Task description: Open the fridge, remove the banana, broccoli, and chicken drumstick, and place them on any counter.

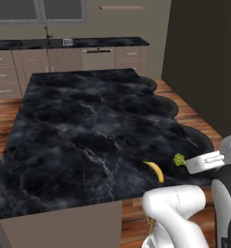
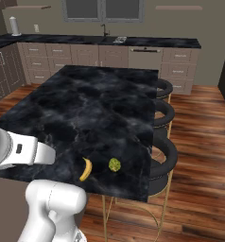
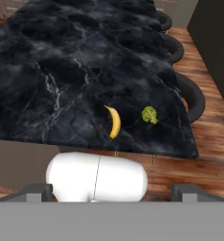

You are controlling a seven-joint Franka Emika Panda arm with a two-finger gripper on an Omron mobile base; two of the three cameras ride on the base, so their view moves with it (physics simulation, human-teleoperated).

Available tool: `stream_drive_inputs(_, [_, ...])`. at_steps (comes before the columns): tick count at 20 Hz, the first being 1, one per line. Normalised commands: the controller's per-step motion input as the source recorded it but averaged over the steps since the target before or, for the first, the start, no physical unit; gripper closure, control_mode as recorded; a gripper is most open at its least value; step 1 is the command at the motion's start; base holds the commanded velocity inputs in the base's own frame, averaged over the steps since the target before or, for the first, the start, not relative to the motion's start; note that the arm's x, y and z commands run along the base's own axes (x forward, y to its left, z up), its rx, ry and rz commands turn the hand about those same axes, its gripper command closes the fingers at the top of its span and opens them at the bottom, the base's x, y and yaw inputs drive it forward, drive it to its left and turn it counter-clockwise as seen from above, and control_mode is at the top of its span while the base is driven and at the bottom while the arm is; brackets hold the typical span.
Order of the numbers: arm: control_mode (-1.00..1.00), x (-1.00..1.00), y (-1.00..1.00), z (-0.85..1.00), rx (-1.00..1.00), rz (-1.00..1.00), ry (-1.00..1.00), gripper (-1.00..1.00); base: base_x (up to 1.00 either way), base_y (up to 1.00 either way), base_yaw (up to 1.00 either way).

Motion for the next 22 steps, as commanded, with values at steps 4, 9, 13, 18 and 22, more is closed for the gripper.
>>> stream_drive_inputs(4, [1.00, 0.00, 0.00, 0.00, 0.00, 0.00, 0.00, -1.00, -0.23, 0.00, 0.07])
stream_drive_inputs(9, [1.00, 0.00, 0.00, 0.00, 0.00, 0.00, 0.00, -1.00, -0.99, 0.00, 0.62])
stream_drive_inputs(13, [1.00, 0.00, 0.00, 0.00, 0.00, 0.00, 0.00, -1.00, -0.47, -0.07, 0.96])
stream_drive_inputs(18, [1.00, 0.00, 0.00, 0.00, 0.00, 0.00, 0.00, -1.00, -0.01, 0.00, 1.00])
stream_drive_inputs(22, [1.00, 0.00, 0.00, 0.00, 0.00, 0.00, 0.00, -1.00, -0.01, 0.00, 1.00])
